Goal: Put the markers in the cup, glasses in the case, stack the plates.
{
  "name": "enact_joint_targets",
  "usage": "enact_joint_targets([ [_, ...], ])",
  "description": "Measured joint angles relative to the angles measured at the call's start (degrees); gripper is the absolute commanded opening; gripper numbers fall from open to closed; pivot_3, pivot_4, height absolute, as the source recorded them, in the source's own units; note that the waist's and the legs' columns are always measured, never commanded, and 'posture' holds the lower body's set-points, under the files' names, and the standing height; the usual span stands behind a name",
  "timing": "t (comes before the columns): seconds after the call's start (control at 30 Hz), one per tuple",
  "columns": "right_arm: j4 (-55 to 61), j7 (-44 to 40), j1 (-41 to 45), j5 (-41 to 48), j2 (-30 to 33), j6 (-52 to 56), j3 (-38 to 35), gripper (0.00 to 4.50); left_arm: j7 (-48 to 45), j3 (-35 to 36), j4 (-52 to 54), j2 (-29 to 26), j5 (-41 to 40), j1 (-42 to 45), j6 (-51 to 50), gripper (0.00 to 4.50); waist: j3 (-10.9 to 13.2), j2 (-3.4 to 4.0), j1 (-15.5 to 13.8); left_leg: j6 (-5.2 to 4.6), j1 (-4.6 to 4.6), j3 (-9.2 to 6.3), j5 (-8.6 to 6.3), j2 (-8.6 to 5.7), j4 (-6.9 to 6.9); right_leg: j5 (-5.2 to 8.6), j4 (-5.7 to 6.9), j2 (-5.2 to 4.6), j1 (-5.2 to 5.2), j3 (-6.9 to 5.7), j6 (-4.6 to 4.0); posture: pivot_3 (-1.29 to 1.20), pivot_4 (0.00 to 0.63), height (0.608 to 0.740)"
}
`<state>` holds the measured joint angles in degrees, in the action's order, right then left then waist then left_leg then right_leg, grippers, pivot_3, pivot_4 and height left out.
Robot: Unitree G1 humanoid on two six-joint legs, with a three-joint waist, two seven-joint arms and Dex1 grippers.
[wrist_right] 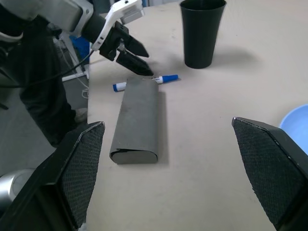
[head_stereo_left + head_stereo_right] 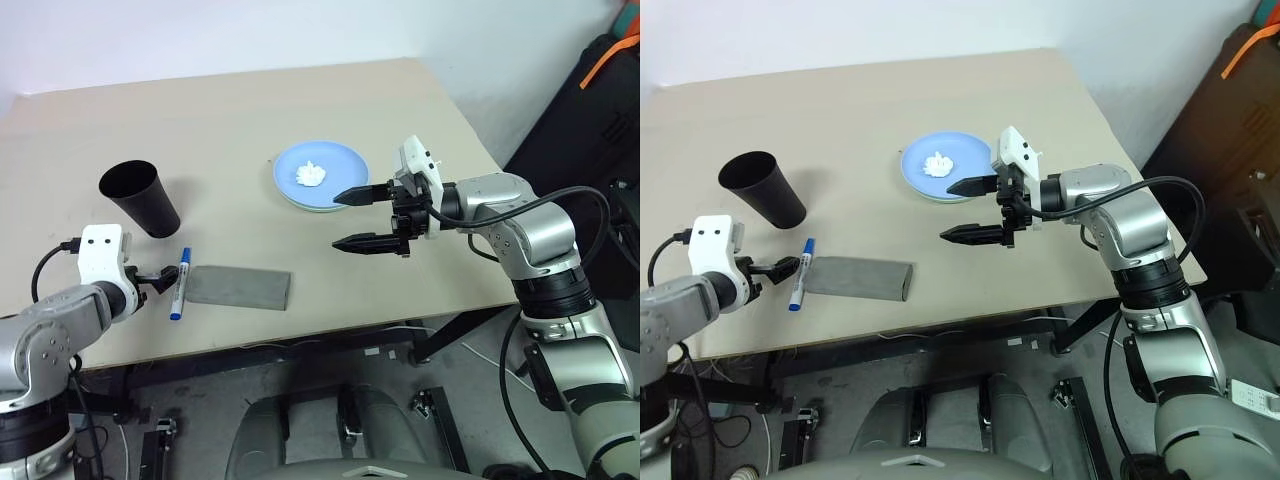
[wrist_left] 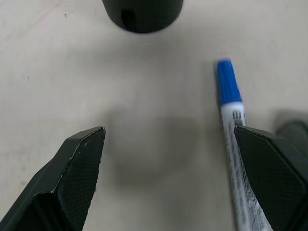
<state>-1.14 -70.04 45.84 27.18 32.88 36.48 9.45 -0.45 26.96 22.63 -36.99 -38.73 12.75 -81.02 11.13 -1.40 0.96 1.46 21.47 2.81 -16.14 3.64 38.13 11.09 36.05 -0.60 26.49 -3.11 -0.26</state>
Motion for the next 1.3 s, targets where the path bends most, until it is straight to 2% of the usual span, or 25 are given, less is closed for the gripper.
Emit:
enact_joint_targets([
  [0.23,0.11,0.87,-0.19,0.04,0.02,0.69,-0.02,4.50,0.61,1.57,0.60,2.25,2.89,4.12,-10.07,4.49,0.00,-0.01,-0.11,0.00,-0.01,-0.02,0.00,-0.01,-0.07,0.01,0.01,-0.01,0.01,0.01,0.01,0.00,0.150,0.730],
  [0.57,0.68,2.38,-0.40,0.04,0.01,1.34,-0.03,4.50,1.92,0.49,0.44,5.80,6.10,5.57,-11.02,4.49,0.01,-0.04,-0.16,0.01,0.00,-0.05,0.00,-0.02,-0.05,0.01,0.01,-0.02,0.00,0.03,0.00,0.00,0.150,0.730],
  [0.7,0.69,3.19,-0.45,0.05,0.00,1.67,-0.05,4.50,2.03,-0.16,-0.14,5.71,7.02,5.98,-11.01,3.30,0.01,-0.04,-0.14,0.01,0.00,-0.05,0.00,-0.02,-0.05,0.01,0.01,-0.01,0.01,0.04,0.00,0.00,0.150,0.730],
  [1.0,0.69,4.67,-1.54,-0.72,-0.06,1.74,-0.03,4.50,1.80,-0.76,-2.30,4.52,7.62,7.25,-11.01,0.28,0.01,-0.04,-0.04,0.01,-0.03,-0.07,0.00,-0.01,-0.06,0.01,0.02,0.01,0.01,0.04,0.00,0.00,0.150,0.730],
  [1.3,0.68,5.27,-1.59,-2.35,-0.24,0.40,0.10,4.50,-1.94,-0.79,-2.46,4.45,4.87,8.53,-11.02,0.26,0.02,-0.05,-0.16,0.01,0.01,-0.06,0.00,-0.03,-0.06,0.01,0.00,-0.02,0.01,0.03,0.00,0.00,0.150,0.730],
])
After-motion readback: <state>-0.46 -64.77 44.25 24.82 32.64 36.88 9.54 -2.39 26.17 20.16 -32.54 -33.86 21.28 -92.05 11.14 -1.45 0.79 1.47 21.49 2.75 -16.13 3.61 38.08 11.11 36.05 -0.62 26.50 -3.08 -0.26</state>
